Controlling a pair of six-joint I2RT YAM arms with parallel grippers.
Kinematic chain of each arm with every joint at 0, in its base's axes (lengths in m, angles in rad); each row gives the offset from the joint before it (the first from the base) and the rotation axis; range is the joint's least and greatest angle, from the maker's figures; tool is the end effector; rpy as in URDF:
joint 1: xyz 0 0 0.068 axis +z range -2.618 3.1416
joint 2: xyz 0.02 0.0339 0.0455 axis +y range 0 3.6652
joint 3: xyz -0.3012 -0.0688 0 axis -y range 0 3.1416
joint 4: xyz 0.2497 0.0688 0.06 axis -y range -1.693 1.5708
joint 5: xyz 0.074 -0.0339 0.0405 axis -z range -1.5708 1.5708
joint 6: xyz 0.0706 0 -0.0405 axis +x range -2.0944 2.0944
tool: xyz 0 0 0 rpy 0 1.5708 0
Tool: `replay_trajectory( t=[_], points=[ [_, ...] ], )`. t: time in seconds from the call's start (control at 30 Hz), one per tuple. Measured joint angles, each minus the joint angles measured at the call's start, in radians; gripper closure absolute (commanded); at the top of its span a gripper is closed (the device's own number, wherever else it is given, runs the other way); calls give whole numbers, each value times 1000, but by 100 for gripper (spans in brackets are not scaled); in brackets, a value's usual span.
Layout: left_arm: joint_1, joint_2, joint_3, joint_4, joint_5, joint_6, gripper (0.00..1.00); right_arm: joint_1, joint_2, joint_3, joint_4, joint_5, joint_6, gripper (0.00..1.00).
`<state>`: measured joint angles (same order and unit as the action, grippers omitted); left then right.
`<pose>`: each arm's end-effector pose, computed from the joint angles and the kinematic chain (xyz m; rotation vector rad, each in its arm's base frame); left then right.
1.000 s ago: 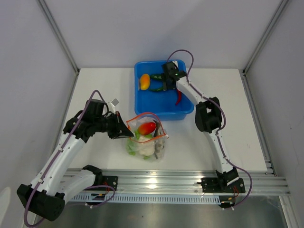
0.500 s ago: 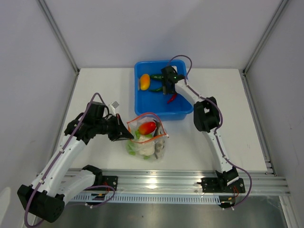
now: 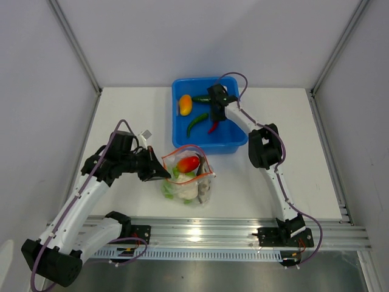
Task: Place the food in the zip-top bag and seal the zipper
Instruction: Pick up the fake vegetable from the bin, then place the fake vegetable in the zipper food storage bag.
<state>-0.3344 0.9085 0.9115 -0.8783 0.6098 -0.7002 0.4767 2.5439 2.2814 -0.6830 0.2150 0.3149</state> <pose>0.1462 -0.0936 0.3105 -0.1803 2.5971 -1.1712 0.5484 0.2662 0.1602 -0.1144 2.4835 0.0623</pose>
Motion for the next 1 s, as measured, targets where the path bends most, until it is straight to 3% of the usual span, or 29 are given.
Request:
replay_trajectory(
  t=[0.3, 0.53, 0.8, 1.0],
  points=[
    [0, -26, 0, -26, -1, -7, 99, -1, -52, 0, -25, -42, 5, 100],
    [0, -26, 0, -29, -3, -7, 99, -1, -254, -30, -36, -114, 6, 100],
    [0, -16, 4, -24, -3, -9, 99, 26, -636, -276, 70, -266, -59, 100],
    [0, 9, 35, -26, -3, -9, 100, 152, -909, -559, 190, -380, -152, 100]
  ],
)
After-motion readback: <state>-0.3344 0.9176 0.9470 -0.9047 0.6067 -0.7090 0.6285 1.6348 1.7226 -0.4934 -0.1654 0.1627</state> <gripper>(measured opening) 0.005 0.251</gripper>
